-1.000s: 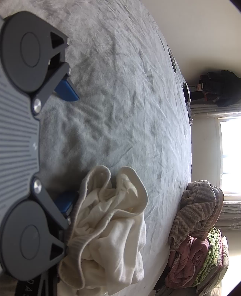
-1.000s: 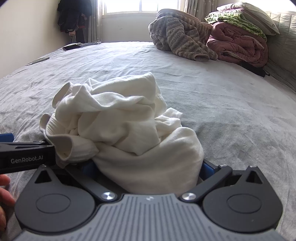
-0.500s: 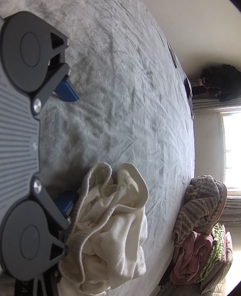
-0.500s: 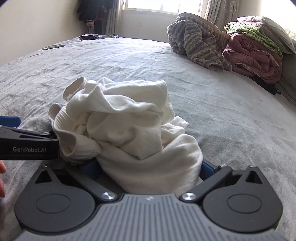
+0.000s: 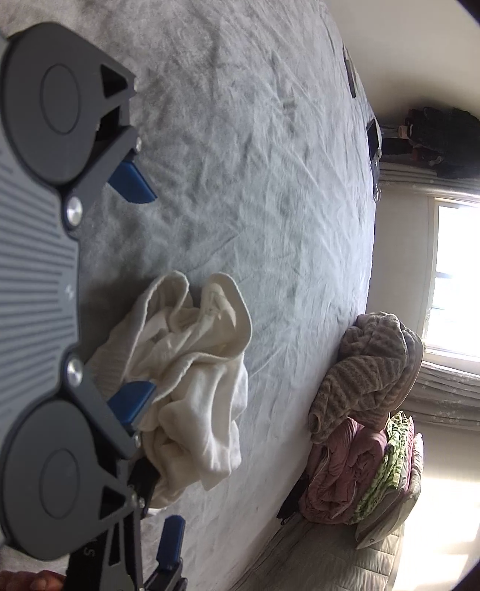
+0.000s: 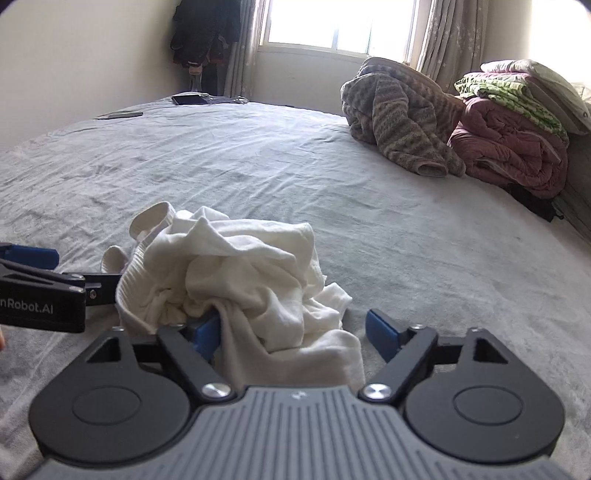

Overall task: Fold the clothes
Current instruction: 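Move both grippers to the crumpled white garment and close on its fabric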

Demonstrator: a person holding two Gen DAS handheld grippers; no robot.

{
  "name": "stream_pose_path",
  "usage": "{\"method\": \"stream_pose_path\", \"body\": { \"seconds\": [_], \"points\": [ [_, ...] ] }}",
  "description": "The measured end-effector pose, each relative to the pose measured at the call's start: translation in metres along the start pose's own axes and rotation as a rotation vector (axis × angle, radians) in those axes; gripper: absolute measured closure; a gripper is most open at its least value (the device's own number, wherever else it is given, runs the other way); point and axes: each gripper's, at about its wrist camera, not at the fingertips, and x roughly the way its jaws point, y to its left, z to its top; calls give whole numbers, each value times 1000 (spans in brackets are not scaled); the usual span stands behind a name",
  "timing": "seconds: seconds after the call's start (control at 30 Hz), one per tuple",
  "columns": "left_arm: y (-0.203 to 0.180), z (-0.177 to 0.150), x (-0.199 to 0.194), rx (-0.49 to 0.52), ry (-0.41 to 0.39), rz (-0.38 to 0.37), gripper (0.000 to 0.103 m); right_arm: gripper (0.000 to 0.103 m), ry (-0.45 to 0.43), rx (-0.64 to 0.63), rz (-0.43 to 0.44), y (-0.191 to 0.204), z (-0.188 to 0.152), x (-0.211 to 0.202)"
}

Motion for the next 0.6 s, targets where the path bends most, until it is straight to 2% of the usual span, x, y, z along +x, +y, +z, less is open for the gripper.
{"method": "stream_pose_path", "body": {
  "seconds": [0.27, 0.3, 0.4, 0.47, 0.6],
  "points": [
    [-8, 3, 14, 3, 35, -15, 0, 48, 16, 9, 60, -5, 1, 2],
    [-11, 5, 15, 8, 37, -21, 0, 54, 20, 19, 69, -7, 2, 3],
    [-14, 13, 23, 5, 60, -49, 1, 66, 27, 42, 89, -12, 3, 4],
    [-14, 20, 29, -22, 85, -82, 1, 80, 24, 48, 95, -15, 5, 4],
    [-16, 28, 47, -31, 148, -132, 1, 83, 14, 62, 80, -27, 11, 3]
  ]
}}
